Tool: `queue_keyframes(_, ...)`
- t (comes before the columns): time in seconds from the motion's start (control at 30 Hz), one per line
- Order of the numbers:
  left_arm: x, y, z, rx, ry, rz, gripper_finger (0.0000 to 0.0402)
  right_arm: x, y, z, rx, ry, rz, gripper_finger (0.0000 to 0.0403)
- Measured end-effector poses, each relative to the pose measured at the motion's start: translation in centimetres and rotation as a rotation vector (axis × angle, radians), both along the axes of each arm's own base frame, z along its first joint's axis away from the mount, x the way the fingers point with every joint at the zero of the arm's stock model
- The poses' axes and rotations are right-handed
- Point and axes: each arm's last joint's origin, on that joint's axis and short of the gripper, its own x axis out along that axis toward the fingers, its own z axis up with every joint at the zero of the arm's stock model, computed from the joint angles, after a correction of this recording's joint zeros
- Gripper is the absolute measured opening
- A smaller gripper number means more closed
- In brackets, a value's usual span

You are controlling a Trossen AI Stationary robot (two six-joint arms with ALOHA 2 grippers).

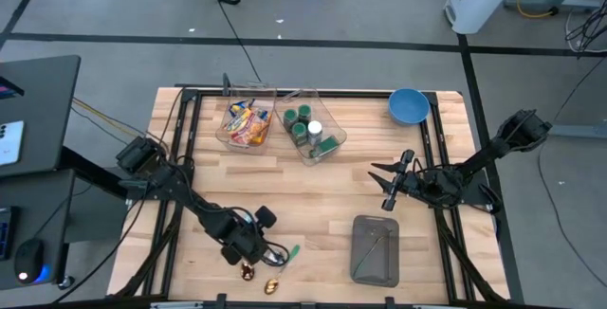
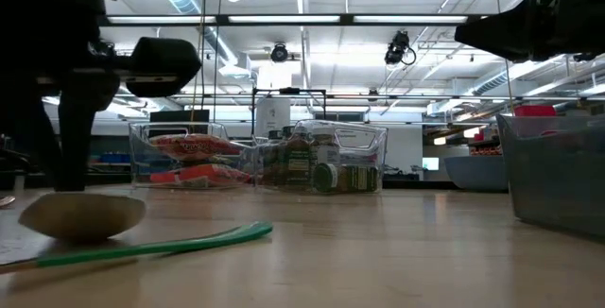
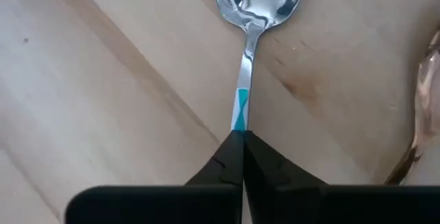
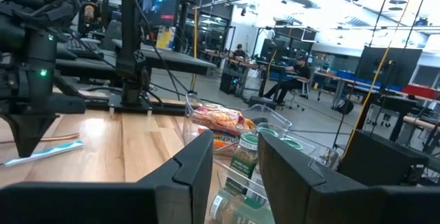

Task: Pick & Place Food Item
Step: Put the white spoon into the gray bin

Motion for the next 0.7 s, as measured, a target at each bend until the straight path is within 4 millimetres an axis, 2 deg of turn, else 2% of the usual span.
queue_keyframes(0.13,0.1,-0.2,0.4,0.048,-0.062,0.067,0.0003,0.0,0.0,0.0,0.0,0.0,0.0,0.0126)
queue_keyframes(0.3,0.9,-1.2,1.9,0.059,-0.163,0.108,0.0002,0.0,0.0,0.0,0.0,0.0,0.0,0.0126)
queue_keyframes(0.47,1.1,-1.7,2.6,-0.007,-0.163,0.167,0.0004,0.0,0.0,0.0,0.0,0.0,0.001,0.0126)
queue_keyframes(0.57,1.1,-1.1,2.4,-0.001,-0.126,0.215,0.0025,0.0,0.0,0.0,0.0,0.0,0.001,0.0126)
queue_keyframes(0.7,1.5,-0.1,2.3,-0.025,-0.062,0.246,0.0082,0.0,0.0,0.0,0.002,-0.001,0.001,0.0126)
